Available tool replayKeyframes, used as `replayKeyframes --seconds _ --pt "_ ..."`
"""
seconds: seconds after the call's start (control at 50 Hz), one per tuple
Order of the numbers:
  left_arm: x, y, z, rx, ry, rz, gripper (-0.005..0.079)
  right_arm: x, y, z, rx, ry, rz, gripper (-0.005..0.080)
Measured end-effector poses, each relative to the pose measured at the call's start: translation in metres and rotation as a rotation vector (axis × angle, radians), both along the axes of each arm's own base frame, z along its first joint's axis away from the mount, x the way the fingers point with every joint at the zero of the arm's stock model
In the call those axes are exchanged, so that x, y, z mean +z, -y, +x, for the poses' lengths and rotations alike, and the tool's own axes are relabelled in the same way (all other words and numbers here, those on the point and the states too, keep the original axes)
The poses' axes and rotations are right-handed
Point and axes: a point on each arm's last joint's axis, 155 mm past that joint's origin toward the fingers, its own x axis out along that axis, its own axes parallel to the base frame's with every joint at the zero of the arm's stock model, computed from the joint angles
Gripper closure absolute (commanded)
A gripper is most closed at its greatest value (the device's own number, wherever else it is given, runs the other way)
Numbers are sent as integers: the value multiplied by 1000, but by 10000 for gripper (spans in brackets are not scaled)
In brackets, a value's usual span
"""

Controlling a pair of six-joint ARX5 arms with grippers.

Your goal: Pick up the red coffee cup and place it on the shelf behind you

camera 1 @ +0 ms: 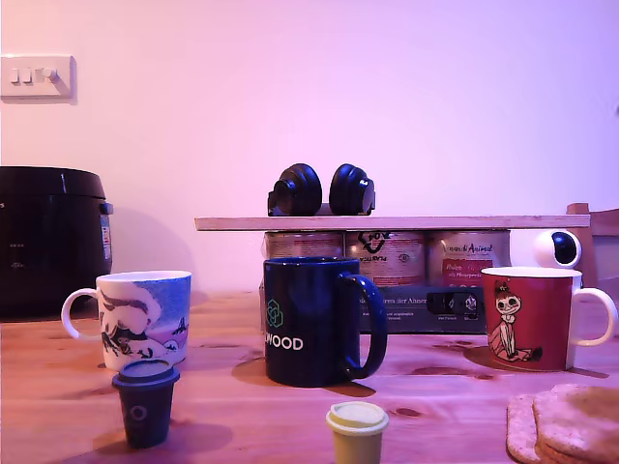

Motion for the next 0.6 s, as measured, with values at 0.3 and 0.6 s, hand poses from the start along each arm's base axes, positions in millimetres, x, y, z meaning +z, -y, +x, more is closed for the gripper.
replayKeyframes --seconds 0.3,0.6 --pt "-10 36 -22 -223 -8 48 763 16 -26 35 237 81 -153 765" --pt "-11 40 -25 -247 -12 46 763 -21 -54 45 426 1 -308 520"
